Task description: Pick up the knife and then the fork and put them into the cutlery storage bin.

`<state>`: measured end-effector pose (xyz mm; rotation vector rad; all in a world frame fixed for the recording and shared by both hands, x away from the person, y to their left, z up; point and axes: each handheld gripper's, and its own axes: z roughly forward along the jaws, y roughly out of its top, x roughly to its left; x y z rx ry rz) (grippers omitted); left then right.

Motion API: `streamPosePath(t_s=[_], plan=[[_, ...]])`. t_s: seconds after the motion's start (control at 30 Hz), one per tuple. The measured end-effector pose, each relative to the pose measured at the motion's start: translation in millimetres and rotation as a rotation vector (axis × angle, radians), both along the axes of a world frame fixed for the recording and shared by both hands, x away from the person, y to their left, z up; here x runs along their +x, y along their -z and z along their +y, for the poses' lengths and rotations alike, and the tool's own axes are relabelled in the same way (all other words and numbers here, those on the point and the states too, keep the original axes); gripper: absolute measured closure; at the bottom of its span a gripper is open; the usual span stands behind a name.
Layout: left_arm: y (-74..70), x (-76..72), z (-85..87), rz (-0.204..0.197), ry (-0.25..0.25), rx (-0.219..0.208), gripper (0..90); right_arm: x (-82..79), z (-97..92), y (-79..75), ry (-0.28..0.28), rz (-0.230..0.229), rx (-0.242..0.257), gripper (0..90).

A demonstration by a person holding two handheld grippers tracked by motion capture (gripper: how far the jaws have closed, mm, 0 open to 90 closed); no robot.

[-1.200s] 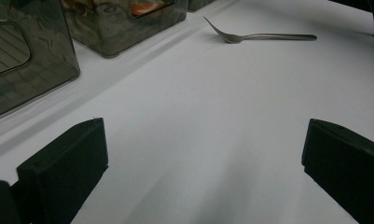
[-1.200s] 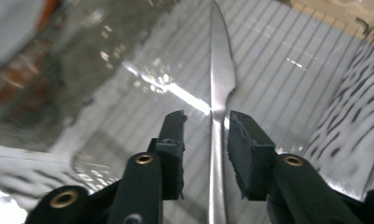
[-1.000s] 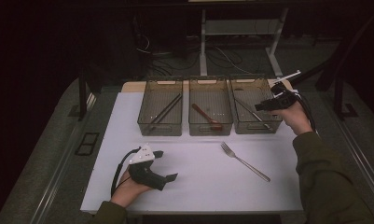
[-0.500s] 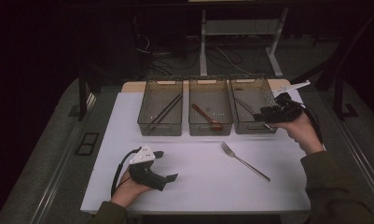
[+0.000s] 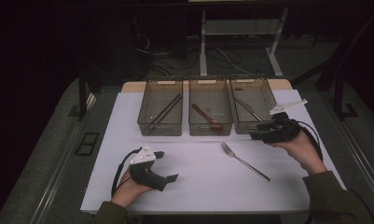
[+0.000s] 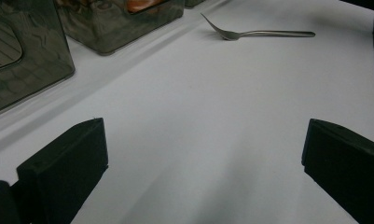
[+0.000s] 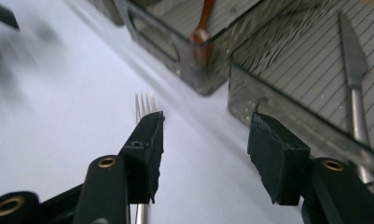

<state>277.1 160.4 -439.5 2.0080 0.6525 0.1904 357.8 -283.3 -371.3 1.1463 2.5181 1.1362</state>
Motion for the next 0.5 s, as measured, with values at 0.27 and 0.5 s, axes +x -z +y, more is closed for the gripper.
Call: streamPosePath(t_s=[0.27,0.5], plan=[[0.0,-0.2,0.0,-0.002,0.002,0.002,0.0,-12.0,12.2,6.4,-0.039,0.049,-0.068,44.2],[0.2,-0.6,-1.0,0.000,0.005,0.008,0.0,-16.6,30.2,17.7,-0.080,0.100,-0.166,45.8]])
